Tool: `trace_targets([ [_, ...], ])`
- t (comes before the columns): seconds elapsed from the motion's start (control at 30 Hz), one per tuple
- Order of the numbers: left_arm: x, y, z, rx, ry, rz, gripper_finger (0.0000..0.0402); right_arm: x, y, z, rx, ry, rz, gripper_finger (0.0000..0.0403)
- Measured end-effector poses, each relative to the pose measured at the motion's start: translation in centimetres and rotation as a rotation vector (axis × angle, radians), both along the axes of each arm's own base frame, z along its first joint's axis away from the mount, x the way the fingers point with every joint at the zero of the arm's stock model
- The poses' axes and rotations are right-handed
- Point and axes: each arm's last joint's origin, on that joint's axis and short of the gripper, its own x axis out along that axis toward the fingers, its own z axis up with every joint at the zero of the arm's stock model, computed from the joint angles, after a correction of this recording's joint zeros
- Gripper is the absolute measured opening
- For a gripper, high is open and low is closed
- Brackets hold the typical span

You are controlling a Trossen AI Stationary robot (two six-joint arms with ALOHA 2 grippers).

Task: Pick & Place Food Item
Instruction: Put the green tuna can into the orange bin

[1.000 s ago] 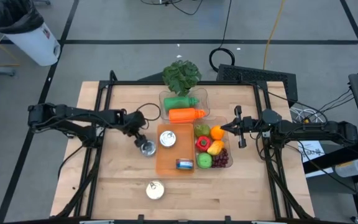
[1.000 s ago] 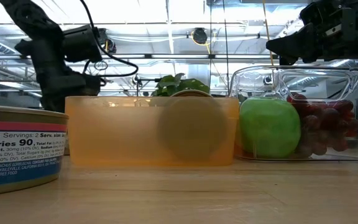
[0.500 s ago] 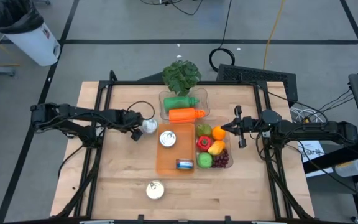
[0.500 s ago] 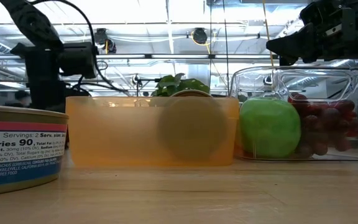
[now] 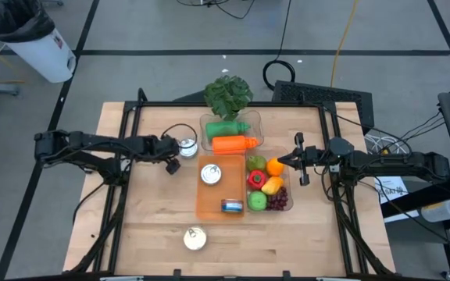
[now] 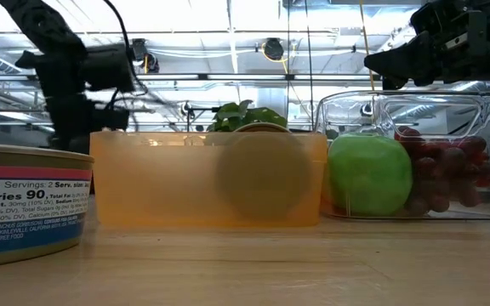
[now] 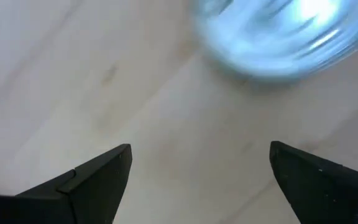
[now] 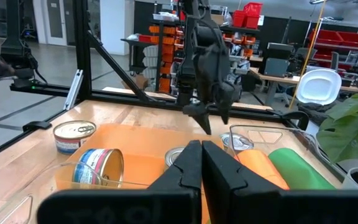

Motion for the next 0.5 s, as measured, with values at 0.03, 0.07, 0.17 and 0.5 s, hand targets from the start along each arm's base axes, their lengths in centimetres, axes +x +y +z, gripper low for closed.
trace_targets([
  [0.03,0.3,-0.1,0.2,0.015,-0.024,-0.046,0.039,0.0,0.0,0.0,0.0,0.0,0.0,0.0],
  [0.07,0.7,-0.2,0.3,0.017,-0.044,-0.094,0.039,0.0,0.0,0.0,0.0,0.0,0.0,0.0],
  [0.17,1.3,-1.0,0.4,0.033,-0.06,-0.238,0.039,0.0,0.0,0.0,0.0,0.0,0.0,0.0],
  [0.5,2.2,-3.5,0.6,0.264,0.059,-0.68,0.039,0.0,0.0,0.0,0.0,0.0,0.0,0.0],
])
